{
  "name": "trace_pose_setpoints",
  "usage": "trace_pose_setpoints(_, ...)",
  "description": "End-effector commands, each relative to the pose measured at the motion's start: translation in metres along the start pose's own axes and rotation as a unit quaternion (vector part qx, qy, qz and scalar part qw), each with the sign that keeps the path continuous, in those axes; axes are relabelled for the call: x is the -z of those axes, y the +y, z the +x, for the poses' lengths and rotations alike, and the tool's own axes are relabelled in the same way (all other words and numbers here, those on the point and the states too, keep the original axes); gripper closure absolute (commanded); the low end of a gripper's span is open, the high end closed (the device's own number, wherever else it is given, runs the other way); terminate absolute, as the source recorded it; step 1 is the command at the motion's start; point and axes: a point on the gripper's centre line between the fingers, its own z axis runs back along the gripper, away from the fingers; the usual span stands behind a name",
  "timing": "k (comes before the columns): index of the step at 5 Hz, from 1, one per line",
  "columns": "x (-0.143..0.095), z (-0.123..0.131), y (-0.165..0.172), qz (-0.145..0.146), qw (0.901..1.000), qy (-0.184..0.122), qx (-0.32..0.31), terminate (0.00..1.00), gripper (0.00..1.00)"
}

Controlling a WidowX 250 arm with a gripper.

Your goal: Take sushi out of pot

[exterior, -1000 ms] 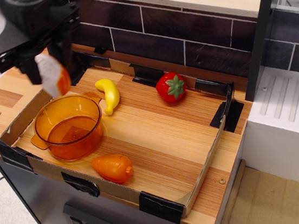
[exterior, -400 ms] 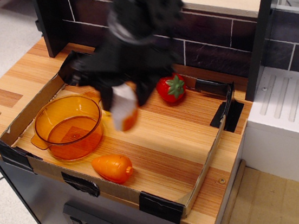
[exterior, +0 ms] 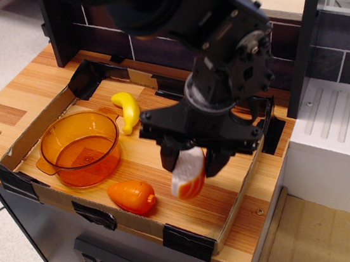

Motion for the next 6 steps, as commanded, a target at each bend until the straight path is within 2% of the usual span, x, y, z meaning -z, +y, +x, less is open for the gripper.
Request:
trace_pose_setpoints(1, -0.0009, -0.0229, 0.0002, -0.048, 0.9977, 0.005, -0.047, 0.00, 1.00)
trace_pose_setpoints(2, -0.0011, -0.0262, -0.0019, -0.059, 0.9966, 0.015, -0.055, 0.00, 1.00)
trace_pose_setpoints(3, -0.0005, -0.0281, -0.0025, -0.056, 0.9967, 0.014, -0.057, 0.00, 0.00)
trace_pose_setpoints(5, 0.0033, -0.0259, -0.0009, -0.044, 0.9969, 0.032, -0.056, 0.00, 0.00)
trace_pose_setpoints(6, -0.0010, -0.0239, 0.0009, -0.050, 0.9964, 0.031, -0.061, 0.00, 0.00)
